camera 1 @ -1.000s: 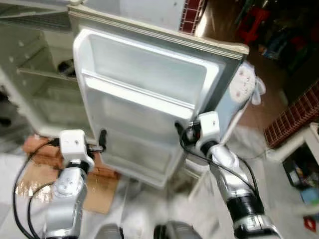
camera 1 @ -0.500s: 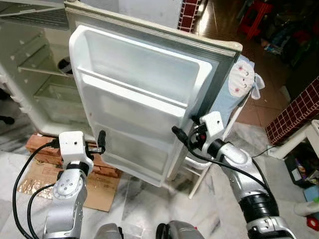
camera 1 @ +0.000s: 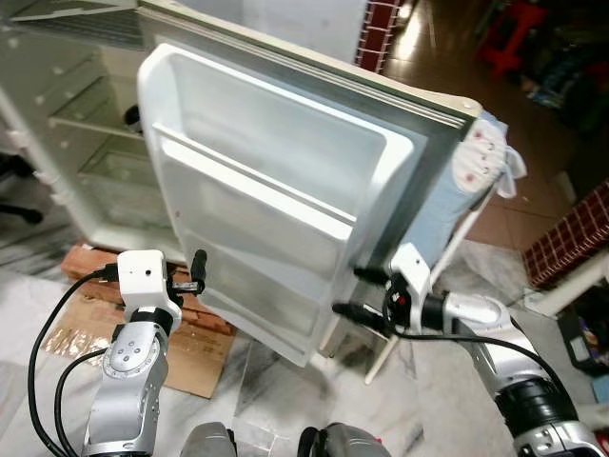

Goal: Restocking fridge

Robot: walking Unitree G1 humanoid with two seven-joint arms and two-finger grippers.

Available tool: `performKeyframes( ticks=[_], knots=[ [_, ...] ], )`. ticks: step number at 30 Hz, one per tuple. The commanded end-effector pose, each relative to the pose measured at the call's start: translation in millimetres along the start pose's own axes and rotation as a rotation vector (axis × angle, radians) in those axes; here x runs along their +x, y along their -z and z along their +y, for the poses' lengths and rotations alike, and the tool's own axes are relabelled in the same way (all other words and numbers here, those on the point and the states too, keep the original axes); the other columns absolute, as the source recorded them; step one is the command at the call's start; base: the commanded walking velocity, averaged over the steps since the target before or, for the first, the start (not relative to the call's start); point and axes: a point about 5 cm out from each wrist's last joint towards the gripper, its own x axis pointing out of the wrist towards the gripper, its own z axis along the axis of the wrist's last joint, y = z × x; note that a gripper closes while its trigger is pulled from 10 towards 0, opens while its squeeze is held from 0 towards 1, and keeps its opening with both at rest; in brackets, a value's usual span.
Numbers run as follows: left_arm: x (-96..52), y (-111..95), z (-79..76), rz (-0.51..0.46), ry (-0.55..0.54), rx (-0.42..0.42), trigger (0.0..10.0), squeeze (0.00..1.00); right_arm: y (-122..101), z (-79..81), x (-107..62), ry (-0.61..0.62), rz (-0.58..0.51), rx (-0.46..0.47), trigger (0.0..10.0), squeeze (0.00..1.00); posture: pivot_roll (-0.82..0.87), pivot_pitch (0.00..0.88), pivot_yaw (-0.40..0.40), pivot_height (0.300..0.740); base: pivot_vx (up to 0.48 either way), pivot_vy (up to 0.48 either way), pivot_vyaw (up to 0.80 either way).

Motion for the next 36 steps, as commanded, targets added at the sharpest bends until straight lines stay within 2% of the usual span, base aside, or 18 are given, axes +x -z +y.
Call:
performKeyframes(
  ticks=[1,4,9,10,12,13,17,20,22,23,24,25,26,27,29,31,32,36],
  knots=[
    [-1.3,-0.4,-0.7,0.005,0.010,0.002,10.0,0.00,3.0,-9.7,-10.6,0.017,0.059,-0.036,10.0,0.00,0.07,0.094,-0.067,0.740,0.000,0.000,0.00],
    [-1.3,-0.6,-0.7,0.005,0.011,0.003,10.0,0.00,4.7,-14.5,-13.4,0.042,0.084,-0.048,10.0,0.00,0.07,0.094,-0.067,0.740,0.000,0.000,0.00],
    [-3.0,-0.6,0.0,0.011,0.020,0.009,10.0,0.00,17.4,-43.3,-34.3,0.199,0.313,-0.161,10.0,0.00,0.07,0.096,-0.061,0.740,0.000,0.000,0.00],
    [-3.4,-0.5,0.3,0.012,0.020,0.012,10.0,0.00,20.2,-52.1,-41.0,0.263,0.390,-0.208,10.0,0.00,0.07,0.096,-0.061,0.740,0.000,0.000,0.00],
    [-3.9,-0.4,0.6,0.014,0.020,0.014,10.0,0.00,20.7,-61.5,-46.1,0.352,0.441,-0.240,10.0,0.00,0.08,0.097,-0.062,0.740,0.000,0.000,0.00],
    [-4.5,-0.3,0.9,0.016,0.020,0.016,10.0,0.00,17.3,-71.4,-50.0,0.471,0.463,-0.273,10.0,0.00,0.08,0.097,-0.063,0.740,0.000,0.000,0.00],
    [-5.4,0.3,1.4,0.021,0.017,0.025,10.0,0.00,7.2,-86.2,-56.0,0.656,0.446,-0.288,10.0,0.00,0.08,0.096,-0.063,0.740,0.000,0.000,0.00],
    [-7.2,0.9,2.2,0.026,0.014,0.029,10.0,0.00,-12.8,-100.8,-61.1,0.871,0.363,-0.323,10.0,0.00,0.09,0.096,-0.061,0.740,0.000,0.000,0.00],
    [-8.1,1.6,2.7,0.030,0.010,0.028,10.0,0.00,-23.7,-105.9,-62.0,0.968,0.292,-0.323,10.0,0.00,0.10,0.095,-0.060,0.740,0.000,0.000,0.00],
    [-8.6,2.4,3.7,0.034,-0.001,0.036,10.0,0.00,-30.7,-108.0,-61.6,1.016,0.234,-0.304,10.0,0.00,0.10,0.094,-0.059,0.740,0.000,0.000,0.00],
    [-9.0,3.8,4.6,0.044,-0.007,0.041,10.0,0.00,-44.2,-110.6,-60.2,1.100,0.100,-0.239,10.0,0.00,0.10,0.093,-0.059,0.740,0.000,0.000,0.00],
    [-9.0,3.8,4.6,0.044,-0.007,0.041,10.0,0.00,-44.2,-110.6,-60.2,1.100,0.100,-0.239,10.0,0.00,0.10,0.093,-0.059,0.740,0.000,0.000,0.00],
    [-8.4,3.3,3.6,0.040,0.007,0.050,10.0,0.00,-56.2,-109.6,-52.6,1.116,-0.056,-0.145,10.0,0.00,0.10,0.092,-0.059,0.740,0.000,0.000,0.00],
    [-8.4,3.3,3.6,0.040,0.007,0.050,10.0,0.00,-56.2,-109.6,-52.6,1.116,-0.056,-0.145,10.0,0.00,0.10,0.092,-0.059,0.740,0.000,0.000,0.00],
    [-7.6,2.9,2.3,0.040,0.015,0.064,10.0,0.00,-70.1,-104.3,-37.0,1.077,-0.244,-0.032,10.0,0.00,0.10,0.089,-0.057,0.740,0.000,0.000,0.00],
    [-7.5,2.9,2.3,0.042,0.015,0.067,10.0,0.00,-72.4,-102.4,-32.5,1.058,-0.276,-0.013,10.0,0.00,0.10,0.089,-0.057,0.740,0.000,0.000,0.00],
    [-7.6,2.9,2.4,0.045,0.016,0.067,10.0,0.00,-78.7,-97.8,-22.4,1.010,-0.367,0.047,10.0,0.00,0.10,0.089,-0.057,0.740,0.000,0.000,0.00],
    [-7.2,2.2,2.3,0.040,0.019,0.076,10.0,0.00,-83.9,-89.8,-9.8,0.907,-0.435,0.076,10.0,0.00,0.10,0.086,-0.057,0.740,0.000,0.000,0.00]
  ],
)
